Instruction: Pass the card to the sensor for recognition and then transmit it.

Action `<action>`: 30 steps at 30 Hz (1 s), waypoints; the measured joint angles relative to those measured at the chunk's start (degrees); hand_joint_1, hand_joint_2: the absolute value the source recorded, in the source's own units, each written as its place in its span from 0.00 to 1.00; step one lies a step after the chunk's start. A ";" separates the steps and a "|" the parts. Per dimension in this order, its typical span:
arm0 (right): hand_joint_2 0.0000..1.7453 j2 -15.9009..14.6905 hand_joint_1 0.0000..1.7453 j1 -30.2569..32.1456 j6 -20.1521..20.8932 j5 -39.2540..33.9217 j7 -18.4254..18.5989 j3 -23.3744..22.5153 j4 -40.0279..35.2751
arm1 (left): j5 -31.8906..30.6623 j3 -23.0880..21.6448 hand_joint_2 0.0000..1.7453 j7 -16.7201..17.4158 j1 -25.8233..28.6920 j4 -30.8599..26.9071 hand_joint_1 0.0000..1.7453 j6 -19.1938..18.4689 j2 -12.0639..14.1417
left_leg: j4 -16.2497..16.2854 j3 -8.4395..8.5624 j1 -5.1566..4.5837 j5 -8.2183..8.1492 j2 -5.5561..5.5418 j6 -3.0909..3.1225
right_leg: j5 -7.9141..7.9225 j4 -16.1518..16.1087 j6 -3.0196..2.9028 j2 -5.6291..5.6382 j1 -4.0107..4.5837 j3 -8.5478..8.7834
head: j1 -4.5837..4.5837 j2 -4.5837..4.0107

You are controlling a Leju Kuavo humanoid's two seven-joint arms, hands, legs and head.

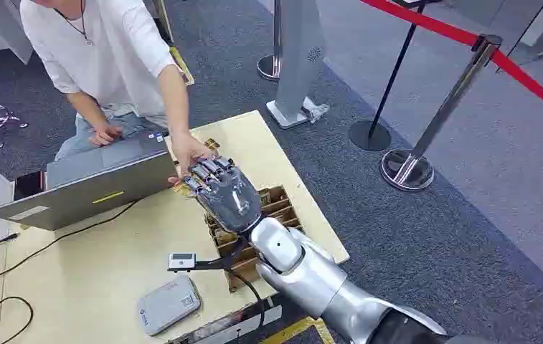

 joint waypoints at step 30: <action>1.00 1.33 1.00 1.14 8.46 -20.89 -12.47 1.88 -4.50 | 0.37 0.11 0.00 -0.48 0.08 0.00 0.00 0.76 -0.02 | 0.00 0.00 0.00 0.00 0.01 0.00 | 0.00 0.01 0.00 0.01 0.00 -0.01 | 0.00 0.00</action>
